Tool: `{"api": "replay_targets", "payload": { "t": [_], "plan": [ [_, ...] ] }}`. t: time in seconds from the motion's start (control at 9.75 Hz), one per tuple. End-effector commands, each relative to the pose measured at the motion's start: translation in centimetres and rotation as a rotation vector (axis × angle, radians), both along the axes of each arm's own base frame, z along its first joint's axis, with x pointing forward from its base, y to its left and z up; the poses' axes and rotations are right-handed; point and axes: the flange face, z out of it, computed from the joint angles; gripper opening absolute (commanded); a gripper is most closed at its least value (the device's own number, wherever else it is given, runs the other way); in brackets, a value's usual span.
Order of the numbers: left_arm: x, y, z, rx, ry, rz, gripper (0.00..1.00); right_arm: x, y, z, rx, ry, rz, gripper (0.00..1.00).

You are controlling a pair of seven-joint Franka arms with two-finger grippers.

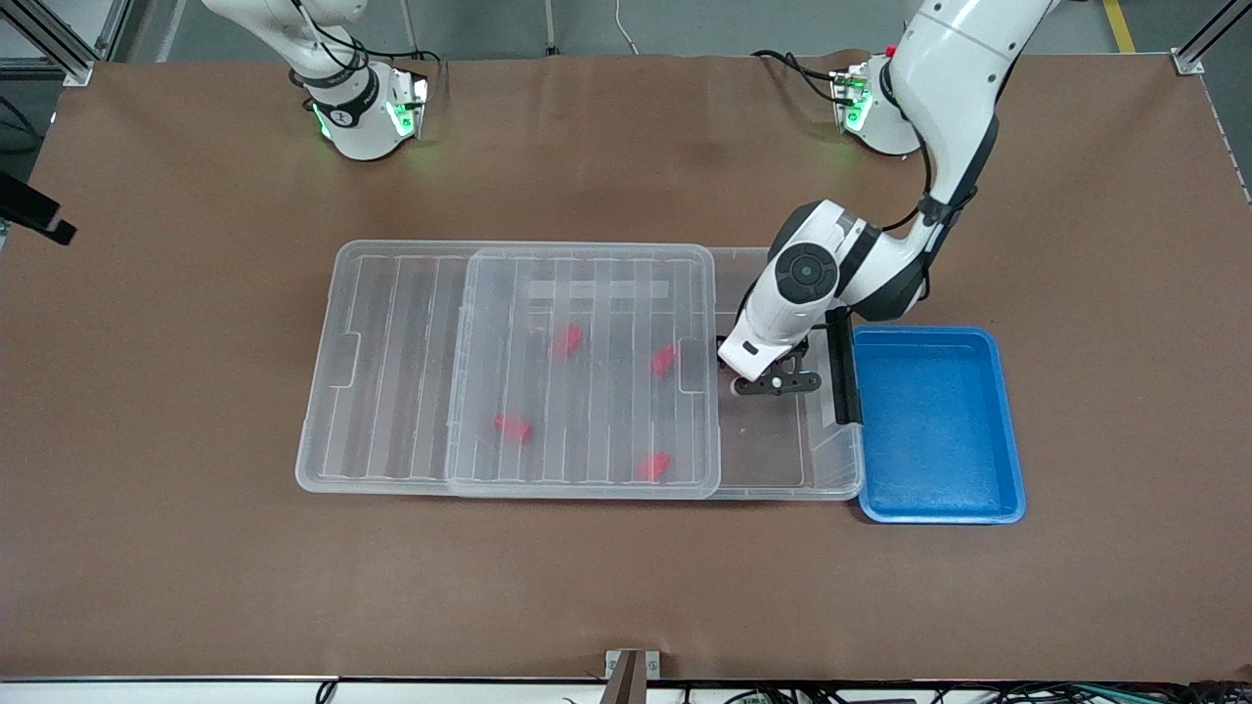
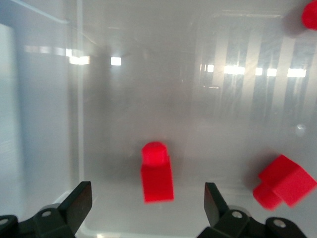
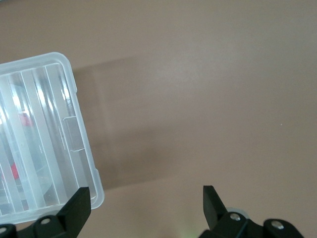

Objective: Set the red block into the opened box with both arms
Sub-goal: 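Carry the red block over the opened box and release it with the left gripper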

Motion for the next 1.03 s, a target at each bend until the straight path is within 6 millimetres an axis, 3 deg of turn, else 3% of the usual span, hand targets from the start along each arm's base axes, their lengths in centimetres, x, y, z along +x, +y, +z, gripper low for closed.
{"api": "replay_targets", "payload": {
  "t": [0.0,0.21,0.41,0.62,0.72,0.92],
  "plan": [
    [-0.8,0.9,3.1,0.046,0.003,-0.029,1.0,0.5,0.4,0.3,0.021,-0.004,0.026,1.0],
    [0.1,1.1,8.2,0.032,-0.056,-0.017,1.0,0.5,0.8,0.3,0.021,-0.001,0.035,1.0],
    [2.5,1.9,16.3,0.058,-0.053,0.004,1.0,0.2,0.9,0.2,0.025,0.021,0.034,1.0],
    [6.0,6.2,25.2,0.061,-0.059,-0.011,1.0,0.3,0.6,-0.7,0.028,0.039,0.045,1.0],
    [7.0,8.6,28.7,0.054,-0.075,-0.003,1.0,1.0,0.1,-3.0,0.036,0.077,0.118,1.0],
    [6.5,12.5,33.8,0.059,-0.111,0.017,1.0,3.1,-0.3,-9.8,0.053,0.136,0.224,0.98]
  ]
}}
